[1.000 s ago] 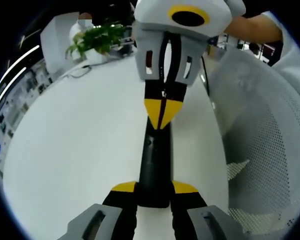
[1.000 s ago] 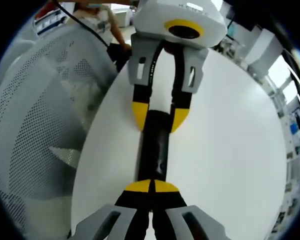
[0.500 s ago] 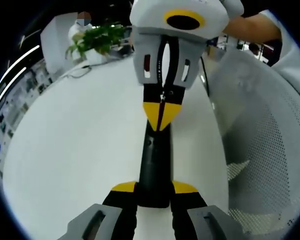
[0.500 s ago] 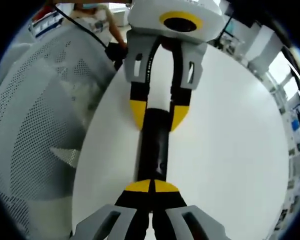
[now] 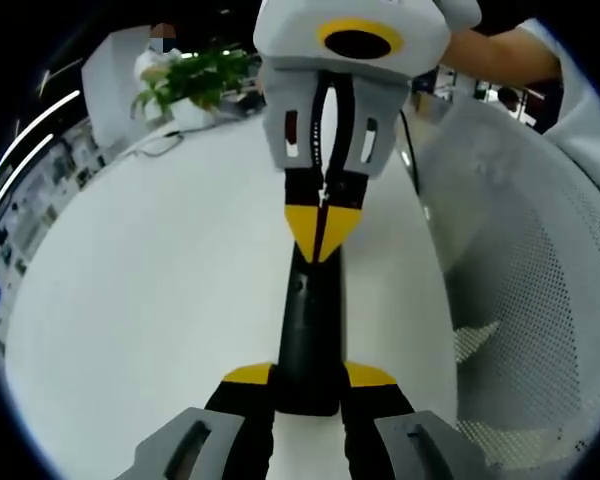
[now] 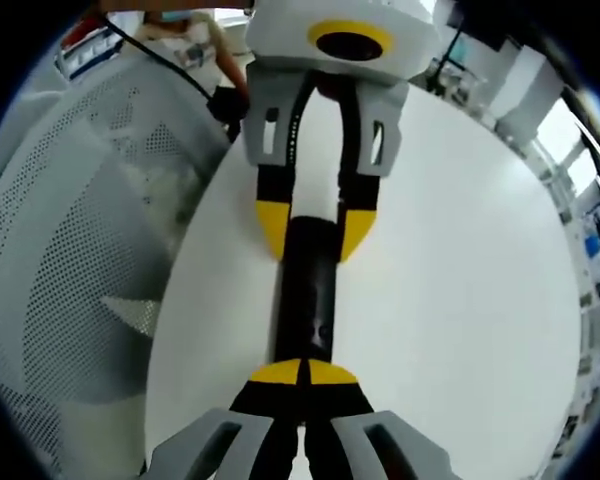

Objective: Press the specified remote control buttons in sequence, fully releasing each button before pressing the next.

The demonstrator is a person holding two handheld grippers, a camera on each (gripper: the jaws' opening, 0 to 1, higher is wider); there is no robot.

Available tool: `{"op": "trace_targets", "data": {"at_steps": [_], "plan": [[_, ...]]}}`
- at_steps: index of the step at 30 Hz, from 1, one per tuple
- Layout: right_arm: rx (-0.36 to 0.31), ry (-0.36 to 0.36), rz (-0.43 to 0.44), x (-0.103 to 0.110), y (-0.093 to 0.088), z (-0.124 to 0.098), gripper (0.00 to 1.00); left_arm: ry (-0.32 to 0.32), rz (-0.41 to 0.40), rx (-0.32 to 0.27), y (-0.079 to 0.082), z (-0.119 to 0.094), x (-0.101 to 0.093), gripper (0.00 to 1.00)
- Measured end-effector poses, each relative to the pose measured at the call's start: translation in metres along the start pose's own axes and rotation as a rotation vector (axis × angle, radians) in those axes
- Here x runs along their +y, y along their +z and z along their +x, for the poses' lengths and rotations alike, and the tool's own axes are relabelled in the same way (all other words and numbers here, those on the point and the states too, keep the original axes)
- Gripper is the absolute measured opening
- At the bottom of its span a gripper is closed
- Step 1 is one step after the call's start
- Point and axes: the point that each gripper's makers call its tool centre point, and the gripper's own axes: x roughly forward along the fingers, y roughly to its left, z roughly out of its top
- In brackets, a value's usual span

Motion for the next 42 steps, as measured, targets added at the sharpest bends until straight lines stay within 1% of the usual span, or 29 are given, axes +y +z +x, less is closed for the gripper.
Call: {"op": "trace_targets", "data": {"at_steps": [15, 23, 29, 36, 42], "plan": [[-0.017, -0.015, 0.014, 0.0, 0.001, -0.001, 0.0, -0.001, 0.005, 0.005, 0.0, 0.0, 0.0, 0.24], [-0.018, -0.015, 0.001, 0.003, 0.002, -0.003, 0.0, 0.0, 0.007, 0.013, -0.001, 0.0, 0.0, 0.24], [-0.041, -0.029, 0.012, 0.001, 0.008, -0.011, 0.0, 0.0, 0.003, 0.012, -0.002, 0.0, 0.0, 0.24], [-0.054, -0.045, 0.003, -0.005, 0.014, -0.022, 0.0, 0.003, 0.001, 0.013, -0.002, 0.0, 0.0, 0.24], [-0.067, -0.044, 0.009, -0.009, 0.018, -0.025, 0.0, 0.002, 0.001, 0.011, -0.002, -0.001, 0.0, 0.24]]}}
